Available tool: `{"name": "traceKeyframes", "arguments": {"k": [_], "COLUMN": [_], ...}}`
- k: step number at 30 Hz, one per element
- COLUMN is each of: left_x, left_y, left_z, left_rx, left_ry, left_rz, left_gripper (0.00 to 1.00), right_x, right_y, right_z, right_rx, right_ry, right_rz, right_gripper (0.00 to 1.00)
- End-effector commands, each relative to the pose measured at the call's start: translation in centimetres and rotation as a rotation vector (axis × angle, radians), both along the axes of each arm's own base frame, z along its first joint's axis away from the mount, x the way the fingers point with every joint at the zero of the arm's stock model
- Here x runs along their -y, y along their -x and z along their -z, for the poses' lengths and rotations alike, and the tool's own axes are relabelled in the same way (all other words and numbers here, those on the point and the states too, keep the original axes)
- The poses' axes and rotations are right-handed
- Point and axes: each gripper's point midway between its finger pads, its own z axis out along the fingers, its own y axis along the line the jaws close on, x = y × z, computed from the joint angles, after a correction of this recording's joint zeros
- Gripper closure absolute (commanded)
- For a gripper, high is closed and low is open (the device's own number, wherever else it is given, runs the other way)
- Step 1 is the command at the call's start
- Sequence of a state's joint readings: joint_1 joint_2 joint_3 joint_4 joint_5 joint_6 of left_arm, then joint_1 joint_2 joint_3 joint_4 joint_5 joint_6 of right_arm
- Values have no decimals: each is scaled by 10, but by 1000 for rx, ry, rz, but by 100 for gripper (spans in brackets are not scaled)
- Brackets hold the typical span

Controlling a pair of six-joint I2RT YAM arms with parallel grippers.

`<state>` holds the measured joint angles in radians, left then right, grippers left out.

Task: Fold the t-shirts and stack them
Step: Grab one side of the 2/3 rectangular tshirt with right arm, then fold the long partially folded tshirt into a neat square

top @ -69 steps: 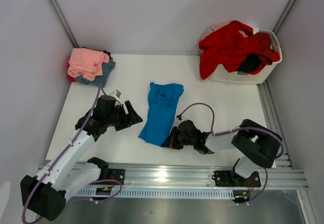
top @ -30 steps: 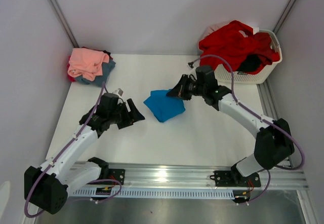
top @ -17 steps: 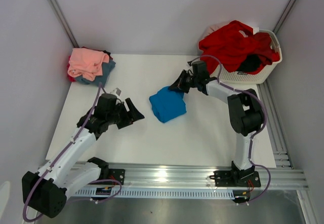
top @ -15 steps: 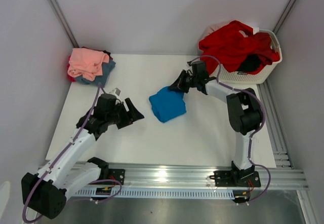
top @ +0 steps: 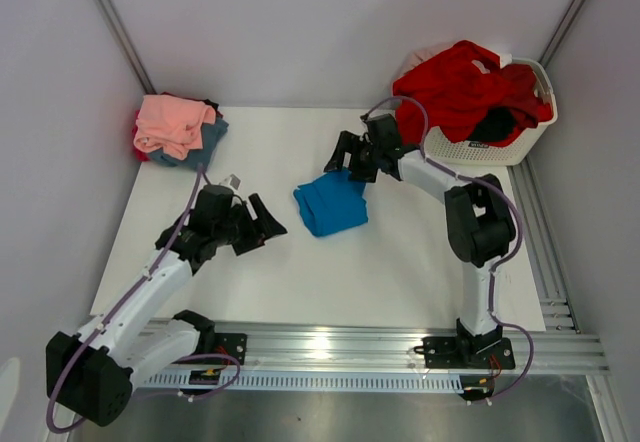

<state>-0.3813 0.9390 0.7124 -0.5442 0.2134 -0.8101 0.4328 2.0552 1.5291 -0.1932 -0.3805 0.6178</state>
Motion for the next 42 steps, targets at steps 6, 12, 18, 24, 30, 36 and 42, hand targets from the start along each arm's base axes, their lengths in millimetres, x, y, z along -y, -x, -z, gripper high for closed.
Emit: {"name": "traceKeyframes", "arguments": {"k": [6,12,18,24,30,36,42], "left_x": [53,113,132,139,140,142,141], "left_y": [-42,-63,-71,-73,-75,-82,-89], "left_z": [-27,3,41,63,69,72,80], "left_rx": [26,-119,-208,-258,-257,-252,-274], "left_ry": [111,208,189,159,127,94,27], "left_rz": [82,172,170,172,170,173,168], "left_gripper": [25,27,31,41,51,78,79], "right_x": [16,35,56,60,57,55,54], "right_y": [32,69,97,104,107,110,113], "right_z": [-66,-28,-6,-2,1,2,-1], "right_rx": [269,192,169,168,167,170,177], "right_ry": [295,403,469,477,482,483,478], "right_rz": [-41,-33,-25,-30,-41,-50,-60], "right_gripper": [25,32,38,55,72,76,75]}}
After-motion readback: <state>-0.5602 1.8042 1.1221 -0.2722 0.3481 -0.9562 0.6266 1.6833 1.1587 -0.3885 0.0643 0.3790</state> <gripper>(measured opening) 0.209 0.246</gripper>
